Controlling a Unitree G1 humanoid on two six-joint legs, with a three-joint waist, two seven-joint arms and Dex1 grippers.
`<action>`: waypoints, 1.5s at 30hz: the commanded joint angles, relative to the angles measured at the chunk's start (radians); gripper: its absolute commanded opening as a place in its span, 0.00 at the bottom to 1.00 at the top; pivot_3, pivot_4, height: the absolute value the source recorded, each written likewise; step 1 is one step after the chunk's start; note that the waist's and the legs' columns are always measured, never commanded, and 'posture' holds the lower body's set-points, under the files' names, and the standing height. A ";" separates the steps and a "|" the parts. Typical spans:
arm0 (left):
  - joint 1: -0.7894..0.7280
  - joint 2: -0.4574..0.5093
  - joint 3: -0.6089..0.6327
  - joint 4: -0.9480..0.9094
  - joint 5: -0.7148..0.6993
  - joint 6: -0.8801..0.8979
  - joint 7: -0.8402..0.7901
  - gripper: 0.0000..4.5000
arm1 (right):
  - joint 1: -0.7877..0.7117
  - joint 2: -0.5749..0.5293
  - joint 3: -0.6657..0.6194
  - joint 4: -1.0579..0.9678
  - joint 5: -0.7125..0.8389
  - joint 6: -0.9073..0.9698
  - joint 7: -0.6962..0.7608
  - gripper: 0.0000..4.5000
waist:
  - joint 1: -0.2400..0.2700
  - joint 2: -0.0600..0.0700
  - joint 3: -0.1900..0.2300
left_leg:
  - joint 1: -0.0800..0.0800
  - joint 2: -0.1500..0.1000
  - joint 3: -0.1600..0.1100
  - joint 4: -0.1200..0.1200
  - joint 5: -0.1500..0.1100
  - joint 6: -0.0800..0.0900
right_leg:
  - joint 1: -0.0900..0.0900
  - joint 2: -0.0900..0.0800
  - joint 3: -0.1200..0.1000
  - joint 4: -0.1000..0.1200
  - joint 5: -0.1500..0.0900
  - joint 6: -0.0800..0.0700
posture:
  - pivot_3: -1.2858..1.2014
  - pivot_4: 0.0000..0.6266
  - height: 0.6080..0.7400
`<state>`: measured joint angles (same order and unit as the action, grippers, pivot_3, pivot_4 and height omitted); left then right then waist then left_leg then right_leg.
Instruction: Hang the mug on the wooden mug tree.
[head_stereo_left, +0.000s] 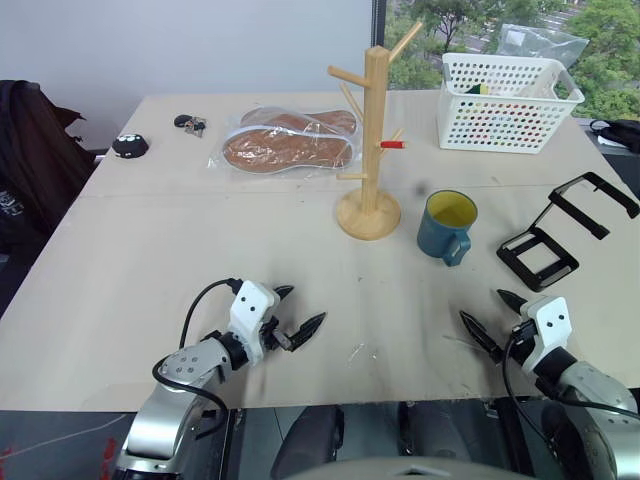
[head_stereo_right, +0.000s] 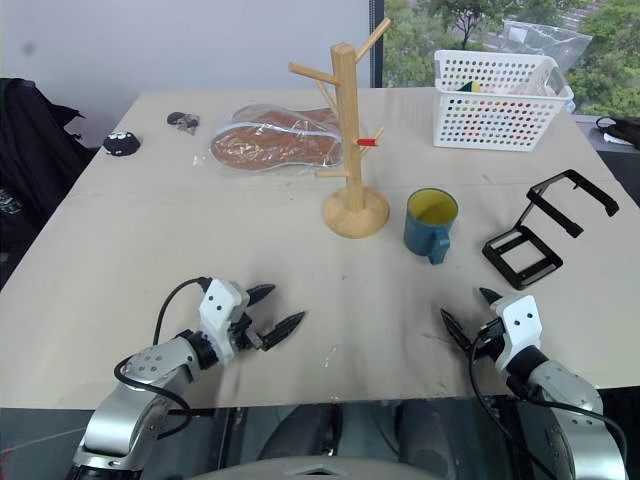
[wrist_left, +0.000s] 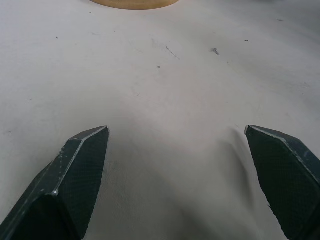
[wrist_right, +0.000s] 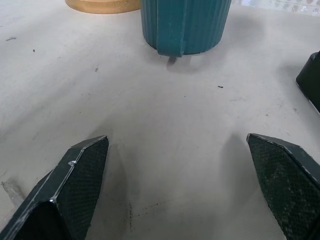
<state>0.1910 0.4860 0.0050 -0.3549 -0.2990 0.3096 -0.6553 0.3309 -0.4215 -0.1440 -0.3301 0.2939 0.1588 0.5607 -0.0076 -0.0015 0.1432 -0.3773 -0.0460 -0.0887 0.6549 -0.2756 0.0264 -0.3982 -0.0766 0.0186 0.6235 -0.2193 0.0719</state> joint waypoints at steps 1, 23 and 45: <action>-0.002 0.007 0.017 -0.023 -0.006 -0.018 -0.003 1.00 | -0.003 -0.010 -0.025 0.009 0.011 -0.037 0.020 0.99 | 0.000 0.000 0.000 | 0.000 0.000 0.000 0.000 0.000 0.000 | 0.000 0.000 0.000 0.000 0.000 0.000 | 0.52 0.24 1.00; -0.009 0.005 0.012 -0.014 -0.001 -0.039 -0.005 1.00 | -0.019 -0.032 -0.052 0.013 0.023 -0.032 0.048 0.99 | 0.000 0.000 0.000 | 0.000 0.000 0.000 0.000 0.000 0.000 | 0.000 0.000 0.000 0.000 0.001 0.001 | 0.52 0.24 1.00; -0.215 0.133 0.035 -0.109 -0.129 0.057 -0.149 1.00 | -0.243 0.157 0.064 -0.110 -0.061 0.211 -0.291 0.99 | 0.002 0.000 0.001 | -0.002 -0.001 0.000 0.000 0.002 -0.003 | -0.004 0.000 0.001 0.002 0.001 0.001 | 0.52 0.24 1.00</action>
<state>0.0113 0.5923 0.0096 -0.4078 -0.3875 0.3402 -0.7818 0.1037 -0.2819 -0.0750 -0.3890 0.2476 0.3526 0.3227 -0.0058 -0.0019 0.1440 -0.3798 -0.0471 -0.0889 0.6546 -0.2731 0.0221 -0.4020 -0.0763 0.0193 0.6251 -0.2180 0.0731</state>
